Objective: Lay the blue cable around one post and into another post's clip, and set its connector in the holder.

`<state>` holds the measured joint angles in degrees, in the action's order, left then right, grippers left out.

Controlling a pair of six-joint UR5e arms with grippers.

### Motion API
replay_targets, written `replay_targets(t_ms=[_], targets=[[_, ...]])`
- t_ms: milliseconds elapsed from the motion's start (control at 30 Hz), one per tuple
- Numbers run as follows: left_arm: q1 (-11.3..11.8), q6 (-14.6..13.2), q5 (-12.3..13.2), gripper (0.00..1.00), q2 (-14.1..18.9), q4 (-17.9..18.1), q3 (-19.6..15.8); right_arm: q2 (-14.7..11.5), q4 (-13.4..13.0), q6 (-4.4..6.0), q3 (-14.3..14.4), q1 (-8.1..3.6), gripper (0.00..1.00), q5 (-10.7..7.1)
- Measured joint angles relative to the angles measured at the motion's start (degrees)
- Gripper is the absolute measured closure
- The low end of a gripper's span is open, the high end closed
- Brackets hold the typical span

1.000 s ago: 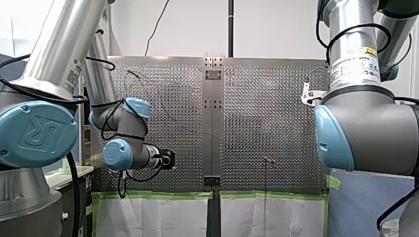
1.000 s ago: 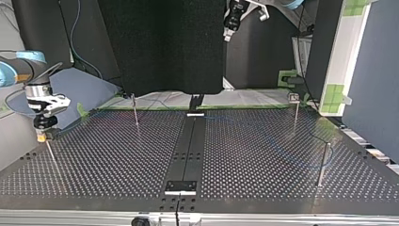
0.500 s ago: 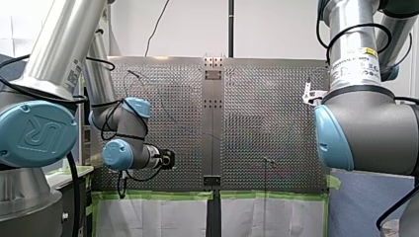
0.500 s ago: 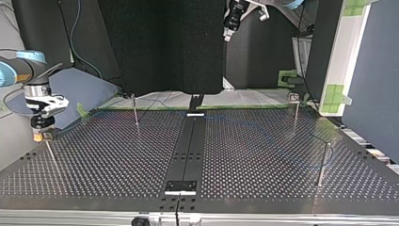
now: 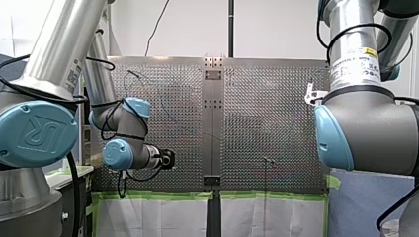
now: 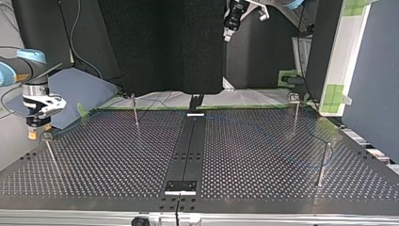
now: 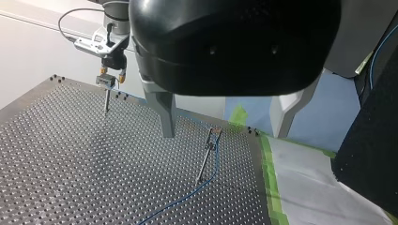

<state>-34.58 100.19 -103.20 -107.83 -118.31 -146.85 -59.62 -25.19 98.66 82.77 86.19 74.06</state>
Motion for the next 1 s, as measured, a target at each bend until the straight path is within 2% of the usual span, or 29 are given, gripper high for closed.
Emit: replay_targets(t_ms=[333,533,667,767,900,1000], targets=[[0.0,0.0,0.0,0.0,0.0,0.0,0.0,0.0,2.1,0.71,0.3,-0.29,0.0,4.92],[-0.1,0.0,0.0,0.0,0.0,0.0,0.0,-0.5,3.1,1.29,2.3,-0.36,0.0,8.01],[-0.1,0.0,0.1,0.0,0.0,0.0,0.0,-2.1,1.6,2.75,4.3,-0.07,0.0,10.19],[-0.3,0.0,0.2,0.0,0.0,0.0,0.0,-3.7,0.0,3.29,6.0,0.44,0.0,11.82],[-0.6,0.0,0.4,0.0,0.0,0.1,0.0,-5.7,-1.9,3.19,8.0,1.22,0.0,13.79],[-0.8,0.1,0.8,0.0,0.0,0.0,0.0,-7.1,-3.3,3.08,9.4,1.86,0.0,14.37]])
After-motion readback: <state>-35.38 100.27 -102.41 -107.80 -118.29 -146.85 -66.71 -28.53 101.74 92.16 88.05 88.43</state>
